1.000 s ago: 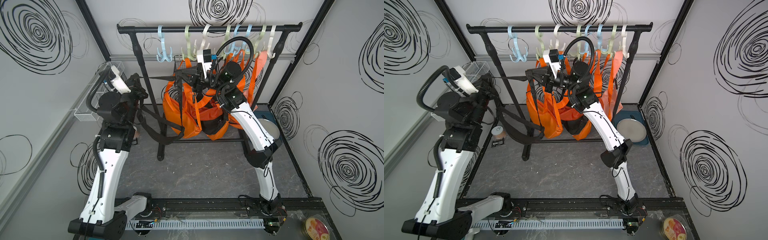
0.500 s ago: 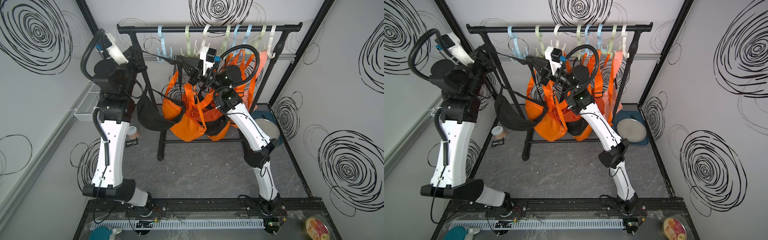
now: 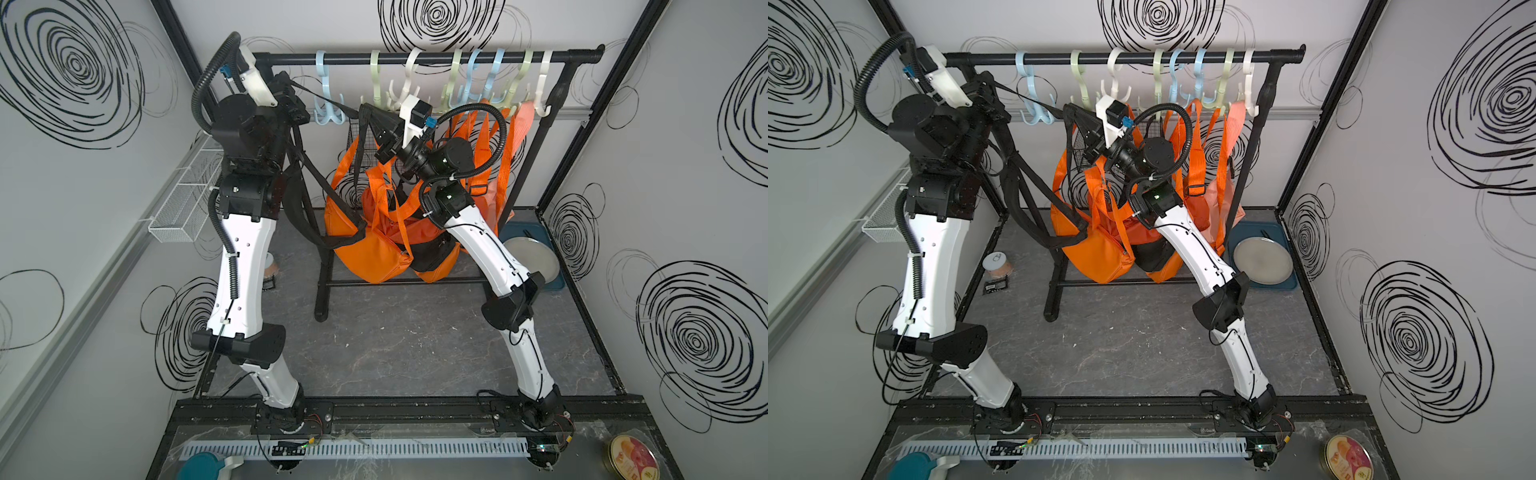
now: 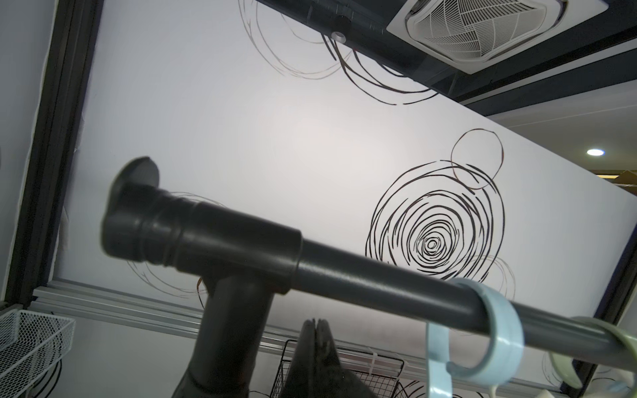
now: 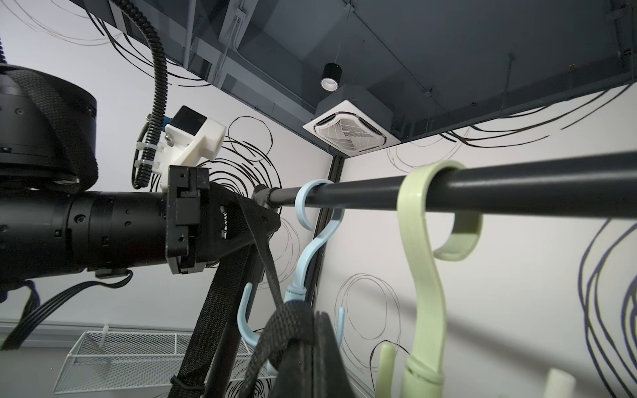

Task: Hang the bag on a hook
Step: Hang the bag on the hook.

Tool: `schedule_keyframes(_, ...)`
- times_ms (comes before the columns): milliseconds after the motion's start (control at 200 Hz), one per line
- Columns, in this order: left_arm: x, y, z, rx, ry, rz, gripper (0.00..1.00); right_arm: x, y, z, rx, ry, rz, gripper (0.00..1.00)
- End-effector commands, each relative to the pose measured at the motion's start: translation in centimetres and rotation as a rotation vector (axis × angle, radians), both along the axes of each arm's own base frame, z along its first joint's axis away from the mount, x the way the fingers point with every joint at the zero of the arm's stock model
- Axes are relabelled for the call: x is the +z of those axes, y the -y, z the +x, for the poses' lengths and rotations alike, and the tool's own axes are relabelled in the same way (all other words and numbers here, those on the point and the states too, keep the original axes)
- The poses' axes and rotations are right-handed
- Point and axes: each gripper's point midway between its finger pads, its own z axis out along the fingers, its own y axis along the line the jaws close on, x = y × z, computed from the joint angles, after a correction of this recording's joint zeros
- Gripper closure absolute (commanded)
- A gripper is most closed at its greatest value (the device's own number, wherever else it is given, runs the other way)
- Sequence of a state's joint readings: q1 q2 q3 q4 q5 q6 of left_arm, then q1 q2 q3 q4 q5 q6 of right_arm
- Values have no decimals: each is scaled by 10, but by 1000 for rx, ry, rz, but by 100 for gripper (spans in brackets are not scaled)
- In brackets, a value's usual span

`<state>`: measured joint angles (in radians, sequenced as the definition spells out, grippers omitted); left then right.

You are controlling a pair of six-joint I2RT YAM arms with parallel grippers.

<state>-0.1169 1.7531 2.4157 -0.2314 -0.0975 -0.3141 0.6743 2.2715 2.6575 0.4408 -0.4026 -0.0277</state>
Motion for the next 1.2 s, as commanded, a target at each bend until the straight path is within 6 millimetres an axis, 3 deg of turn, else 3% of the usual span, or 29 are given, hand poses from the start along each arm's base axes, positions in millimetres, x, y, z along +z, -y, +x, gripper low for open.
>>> schedule_keyframes(0, 12, -8, -3, 49, 44, 27, 100, 25, 24, -7, -38, 75, 70, 100)
schedule_keyframes(255, -7, -6, 9, 59, -19, 70, 100, 12, 17, 1, -14, 51, 30, 100)
schedule_keyframes(480, -33, 0, 6, 37, -72, 85, 100, 3, 10, 8, 0, -15, 7, 100)
schedule_keyframes(720, -66, 13, 3, 6, -117, 90, 100, 4, 2, -6, 56, -50, -5, 100)
schedule_keyframes(851, -83, 21, 7, -22, -148, 88, 100, -8, -9, -10, 52, -73, -33, 100)
schedule_keyframes(1116, -113, 35, 7, -50, -198, 115, 100, -30, -11, -14, 46, -123, -64, 98)
schedule_keyframes(1156, -113, 35, 5, -50, -196, 116, 87, -29, -11, -18, 48, -120, -71, 90)
schedule_keyframes(1196, -114, 35, 4, -52, -197, 117, 79, -28, -12, -22, 46, -115, -80, 82)
